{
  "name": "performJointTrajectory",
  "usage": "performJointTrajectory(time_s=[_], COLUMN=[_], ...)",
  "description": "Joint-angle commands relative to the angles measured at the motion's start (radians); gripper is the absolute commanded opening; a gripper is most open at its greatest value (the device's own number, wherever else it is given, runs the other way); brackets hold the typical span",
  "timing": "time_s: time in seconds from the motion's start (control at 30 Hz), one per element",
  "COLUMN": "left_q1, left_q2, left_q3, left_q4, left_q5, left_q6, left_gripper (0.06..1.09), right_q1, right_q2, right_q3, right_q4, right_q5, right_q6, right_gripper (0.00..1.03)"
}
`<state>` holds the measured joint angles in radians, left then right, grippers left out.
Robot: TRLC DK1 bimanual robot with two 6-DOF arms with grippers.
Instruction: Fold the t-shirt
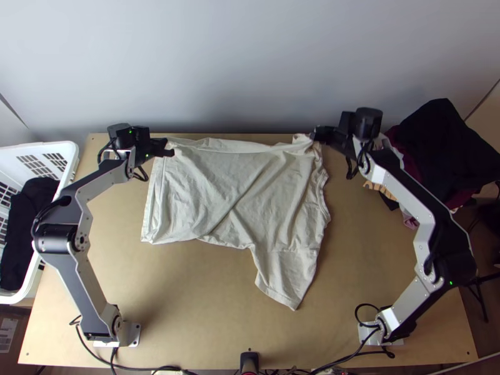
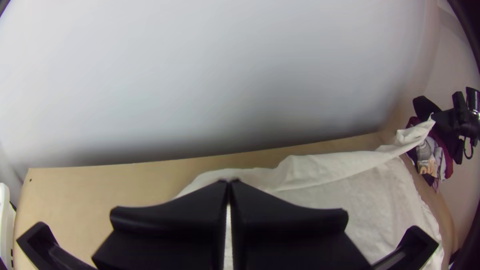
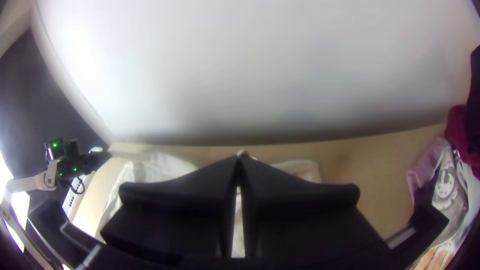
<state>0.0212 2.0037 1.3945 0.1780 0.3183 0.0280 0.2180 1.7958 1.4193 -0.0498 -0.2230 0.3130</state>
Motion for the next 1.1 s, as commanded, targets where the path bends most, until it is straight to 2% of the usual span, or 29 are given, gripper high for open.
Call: performJointTrajectory(time_s=[0.0, 0.2, 0.47, 0.73, 0.87, 1.07], left_q1=[-0.007, 0.008, 0.022, 0.011, 0.01, 0.033], left_q2=[-0.106, -0.151, -0.215, -0.298, -0.339, -0.364], left_q3=[-0.135, -0.198, -0.249, -0.361, -0.417, -0.453], left_q4=[-0.008, -0.006, -0.008, -0.003, 0.003, 0.003], left_q5=[0.002, 0.002, 0.002, 0.01, 0.011, 0.019], left_q6=[0.016, 0.032, 0.032, 0.024, 0.027, 0.03], left_gripper=[0.09, 0.09, 0.09, 0.09, 0.09, 0.09], right_q1=[0.044, 0.075, 0.129, 0.176, 0.204, 0.227], right_q2=[-0.151, -0.227, -0.279, -0.397, -0.411, -0.418], right_q3=[-0.192, -0.289, -0.327, -0.502, -0.569, -0.629], right_q4=[0.001, -0.022, -0.186, -0.127, -0.117, -0.116], right_q5=[0.027, 0.034, 0.042, 0.042, 0.043, 0.042], right_q6=[0.001, 0.008, 0.057, 0.02, -0.018, -0.029], right_gripper=[0.03, 0.03, 0.03, 0.03, 0.03, 0.03])
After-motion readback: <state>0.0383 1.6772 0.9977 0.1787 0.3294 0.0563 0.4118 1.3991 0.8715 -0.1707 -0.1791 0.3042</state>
